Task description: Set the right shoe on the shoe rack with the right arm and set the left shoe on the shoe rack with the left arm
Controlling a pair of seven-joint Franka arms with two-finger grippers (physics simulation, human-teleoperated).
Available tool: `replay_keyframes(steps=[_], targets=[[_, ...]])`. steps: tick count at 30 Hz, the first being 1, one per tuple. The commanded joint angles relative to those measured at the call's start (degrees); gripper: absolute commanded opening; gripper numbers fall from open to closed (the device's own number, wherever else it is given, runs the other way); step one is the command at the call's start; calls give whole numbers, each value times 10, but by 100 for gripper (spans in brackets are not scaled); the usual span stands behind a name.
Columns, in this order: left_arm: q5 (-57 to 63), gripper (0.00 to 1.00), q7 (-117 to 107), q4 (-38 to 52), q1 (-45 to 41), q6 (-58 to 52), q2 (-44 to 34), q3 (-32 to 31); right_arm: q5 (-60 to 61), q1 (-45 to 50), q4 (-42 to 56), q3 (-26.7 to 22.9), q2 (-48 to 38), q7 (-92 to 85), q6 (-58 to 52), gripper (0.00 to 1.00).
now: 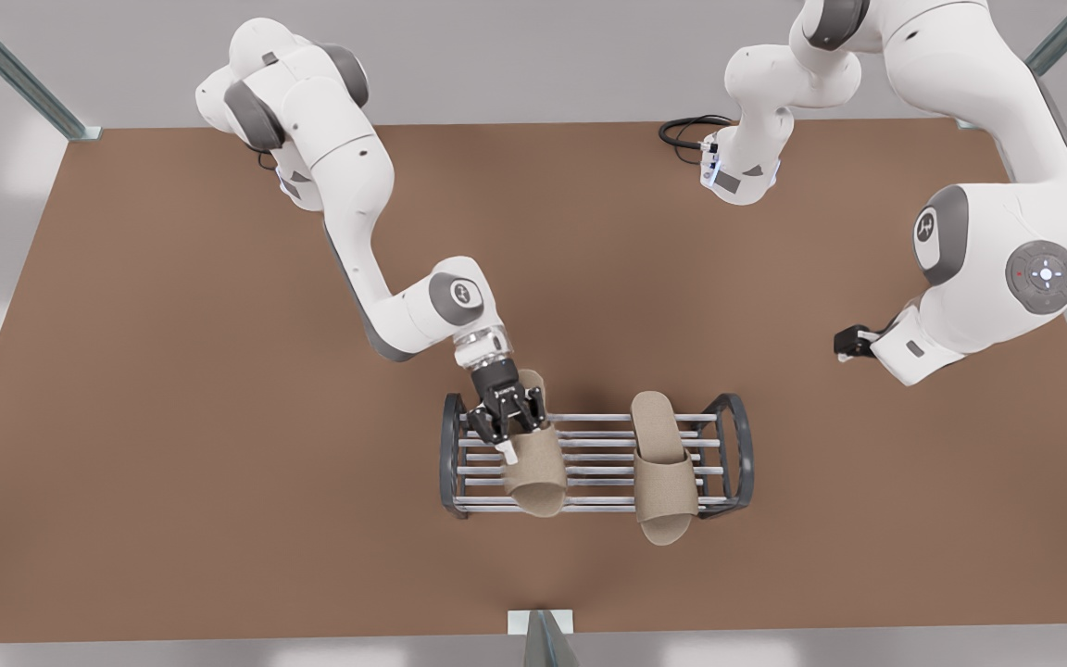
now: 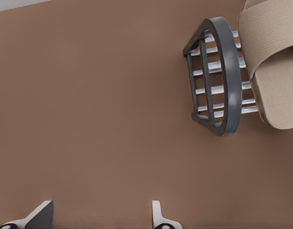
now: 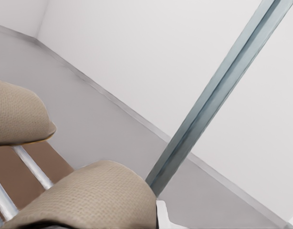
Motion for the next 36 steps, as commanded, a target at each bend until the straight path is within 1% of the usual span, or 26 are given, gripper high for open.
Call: replay_keyframes(steps=[1, 6, 20, 32, 36], targets=[[1, 100, -74, 0, 0, -14, -2, 0, 6, 0, 1, 0, 1, -29, -15, 100], [1, 100, -74, 0, 0, -14, -2, 0, 6, 0, 1, 0, 11, -29, -28, 100], [2, 100, -85, 1, -1, -22, -6, -3, 8, 1, -6, 1, 4, -25, -28, 100], [2, 100, -85, 9, -1, -22, -4, -3, 1, 1, -34, 2, -3, -24, -39, 100], [2, 100, -85, 9, -1, -22, -4, -3, 1, 2, -62, 3, -18, -23, -39, 100]])
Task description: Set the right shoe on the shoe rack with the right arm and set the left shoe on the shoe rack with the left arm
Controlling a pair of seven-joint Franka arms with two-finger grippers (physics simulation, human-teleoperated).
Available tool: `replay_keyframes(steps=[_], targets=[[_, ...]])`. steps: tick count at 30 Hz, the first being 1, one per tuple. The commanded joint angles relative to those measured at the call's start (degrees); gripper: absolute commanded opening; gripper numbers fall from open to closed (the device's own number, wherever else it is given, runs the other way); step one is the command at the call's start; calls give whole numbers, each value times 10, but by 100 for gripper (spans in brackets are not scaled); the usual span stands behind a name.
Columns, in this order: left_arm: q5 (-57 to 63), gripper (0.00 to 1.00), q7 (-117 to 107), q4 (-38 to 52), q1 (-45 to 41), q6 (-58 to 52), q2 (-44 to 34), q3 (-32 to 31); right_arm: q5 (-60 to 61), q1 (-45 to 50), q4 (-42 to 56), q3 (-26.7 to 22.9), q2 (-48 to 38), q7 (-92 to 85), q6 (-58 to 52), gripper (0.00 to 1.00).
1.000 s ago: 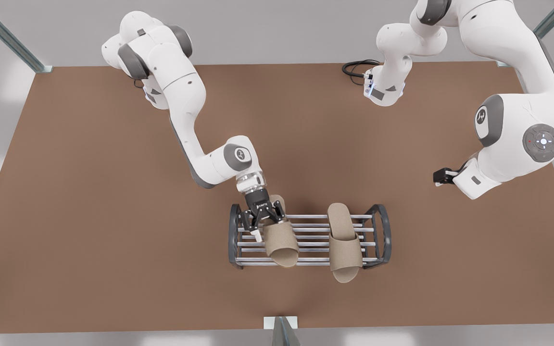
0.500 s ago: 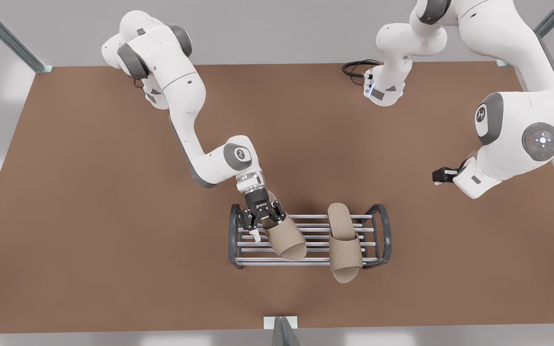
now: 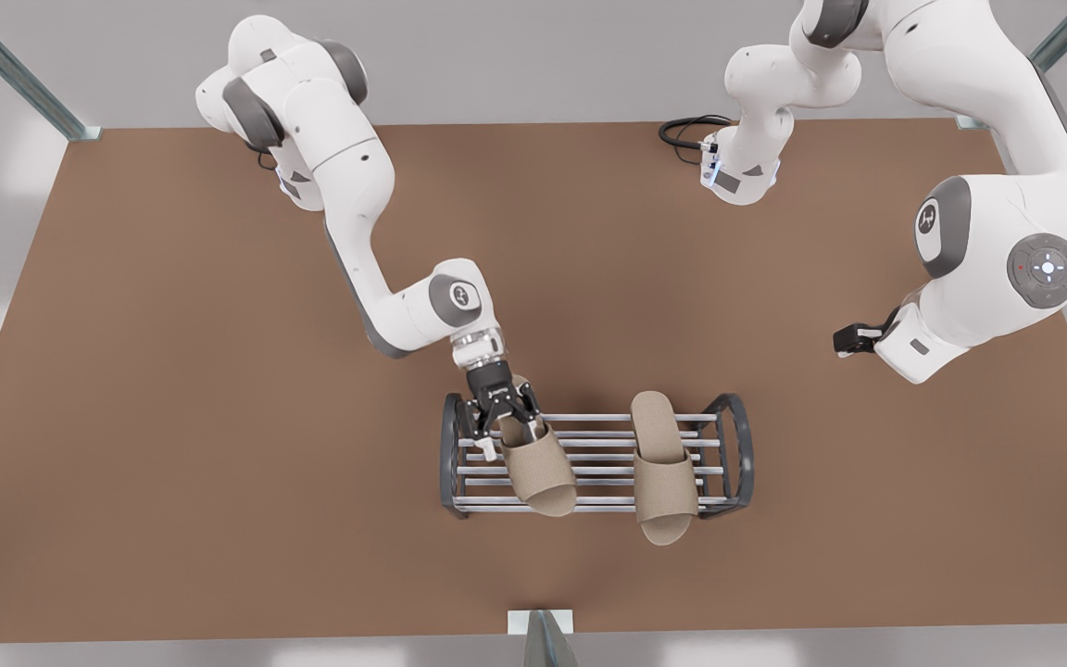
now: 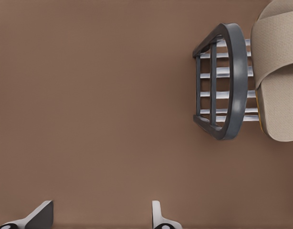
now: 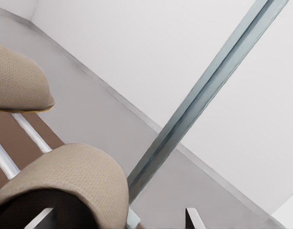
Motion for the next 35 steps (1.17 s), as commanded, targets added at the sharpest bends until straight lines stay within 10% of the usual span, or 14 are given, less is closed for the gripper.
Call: replay_keyframes(steps=[1, 15, 20, 23, 26, 35], targets=[[0, 100, -13, 0, 0, 0, -1, 0, 0, 0, -9, 0, -8, 0, -4, 100], [0, 100, -13, 0, 0, -14, -2, 0, 8, -36, -265, 70, -277, -2, -17, 100], [-1, 100, -10, 8, 0, -21, -2, -1, 758, -200, -190, 151, -337, -599, -114, 100], [-4, 100, 2, 26, 1, -21, -2, -3, 1283, -235, -18, 18, -288, -1032, -524, 100], [-6, 100, 23, 30, 1, -20, -2, -3, 1357, -375, 39, 6, -214, -1117, -583, 100], [-4, 100, 17, 38, 0, -20, 2, -3, 1361, -368, 64, 10, -242, -1157, -643, 100]])
